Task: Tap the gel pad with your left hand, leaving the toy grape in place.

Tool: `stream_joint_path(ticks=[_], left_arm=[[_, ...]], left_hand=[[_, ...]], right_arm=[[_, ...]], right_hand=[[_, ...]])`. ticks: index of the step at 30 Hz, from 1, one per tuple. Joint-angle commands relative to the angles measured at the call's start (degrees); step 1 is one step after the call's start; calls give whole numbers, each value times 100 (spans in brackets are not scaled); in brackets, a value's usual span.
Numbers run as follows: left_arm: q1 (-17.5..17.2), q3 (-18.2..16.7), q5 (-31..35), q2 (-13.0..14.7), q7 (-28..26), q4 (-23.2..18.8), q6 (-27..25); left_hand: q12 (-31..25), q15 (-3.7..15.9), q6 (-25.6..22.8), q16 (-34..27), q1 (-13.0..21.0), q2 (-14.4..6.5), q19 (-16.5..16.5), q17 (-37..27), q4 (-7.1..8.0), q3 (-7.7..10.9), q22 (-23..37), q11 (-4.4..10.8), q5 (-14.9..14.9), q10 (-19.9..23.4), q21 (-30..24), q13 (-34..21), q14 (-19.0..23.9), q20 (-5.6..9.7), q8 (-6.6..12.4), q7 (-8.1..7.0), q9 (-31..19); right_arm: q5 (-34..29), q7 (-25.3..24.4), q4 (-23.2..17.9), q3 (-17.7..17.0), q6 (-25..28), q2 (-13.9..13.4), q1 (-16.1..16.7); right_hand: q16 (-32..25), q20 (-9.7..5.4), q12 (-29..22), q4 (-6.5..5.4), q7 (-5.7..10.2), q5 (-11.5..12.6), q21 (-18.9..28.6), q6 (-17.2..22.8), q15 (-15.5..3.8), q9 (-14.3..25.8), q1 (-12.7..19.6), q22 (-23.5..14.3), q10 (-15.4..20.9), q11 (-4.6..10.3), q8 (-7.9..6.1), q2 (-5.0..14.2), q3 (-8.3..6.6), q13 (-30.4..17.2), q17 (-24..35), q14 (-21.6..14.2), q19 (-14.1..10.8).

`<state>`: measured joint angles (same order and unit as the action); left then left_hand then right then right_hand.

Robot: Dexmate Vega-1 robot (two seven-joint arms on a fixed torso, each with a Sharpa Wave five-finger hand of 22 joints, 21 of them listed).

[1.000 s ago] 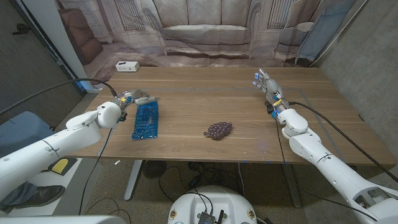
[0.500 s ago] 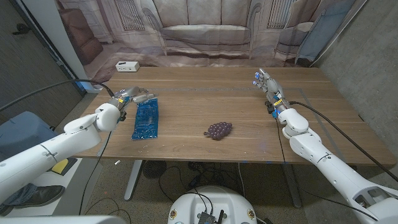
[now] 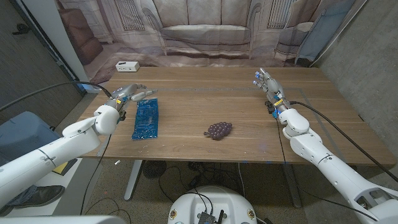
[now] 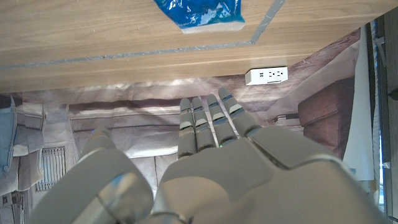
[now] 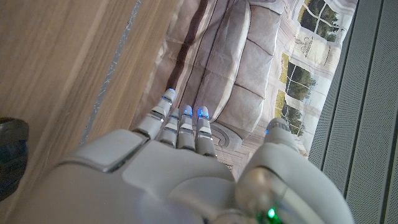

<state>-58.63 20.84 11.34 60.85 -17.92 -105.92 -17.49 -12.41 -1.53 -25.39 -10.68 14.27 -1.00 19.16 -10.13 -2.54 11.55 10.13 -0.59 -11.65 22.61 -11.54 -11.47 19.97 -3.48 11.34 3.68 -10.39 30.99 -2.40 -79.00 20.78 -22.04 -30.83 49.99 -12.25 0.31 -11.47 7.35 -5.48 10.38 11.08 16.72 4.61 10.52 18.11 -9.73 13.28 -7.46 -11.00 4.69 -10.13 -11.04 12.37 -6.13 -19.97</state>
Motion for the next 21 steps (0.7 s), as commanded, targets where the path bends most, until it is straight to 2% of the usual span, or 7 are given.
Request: stream_joint_path(ticks=[1,12,21], left_arm=[[-235,-332,-356,-330,-499,119,684],[-274,-499,-646,-580,-540,168,1124],[-274,-592,-944,-795,-486,307,1566]], left_hand=[[-35,-12,-39,-54,58,-26,38,-17,-30,22,19,1,5,58,-27,-11,64,4,-10,5,-19],[-29,-21,-56,-51,81,-37,43,-17,-49,30,19,-1,12,64,-23,-11,85,2,-8,8,-19],[14,-76,188,-11,129,-105,-66,-18,-73,67,21,-43,20,-20,19,-11,12,-21,-92,71,-19]], right_arm=[[23,56,-100,-39,-69,-62,98],[48,44,-183,-65,-86,-75,184],[35,1,-248,-91,-94,-100,254]], right_hand=[[17,-65,25,33,7,-12,34,-47,-44,15,16,-20,-47,12,19,31,-15,-21,9,9,-36],[13,-105,23,51,1,-10,46,-79,-65,16,53,-17,-57,19,23,37,-27,-22,4,-8,-86],[13,-110,25,54,6,-11,45,-106,-66,16,61,-16,-73,23,28,33,-27,-22,3,-11,-97]])
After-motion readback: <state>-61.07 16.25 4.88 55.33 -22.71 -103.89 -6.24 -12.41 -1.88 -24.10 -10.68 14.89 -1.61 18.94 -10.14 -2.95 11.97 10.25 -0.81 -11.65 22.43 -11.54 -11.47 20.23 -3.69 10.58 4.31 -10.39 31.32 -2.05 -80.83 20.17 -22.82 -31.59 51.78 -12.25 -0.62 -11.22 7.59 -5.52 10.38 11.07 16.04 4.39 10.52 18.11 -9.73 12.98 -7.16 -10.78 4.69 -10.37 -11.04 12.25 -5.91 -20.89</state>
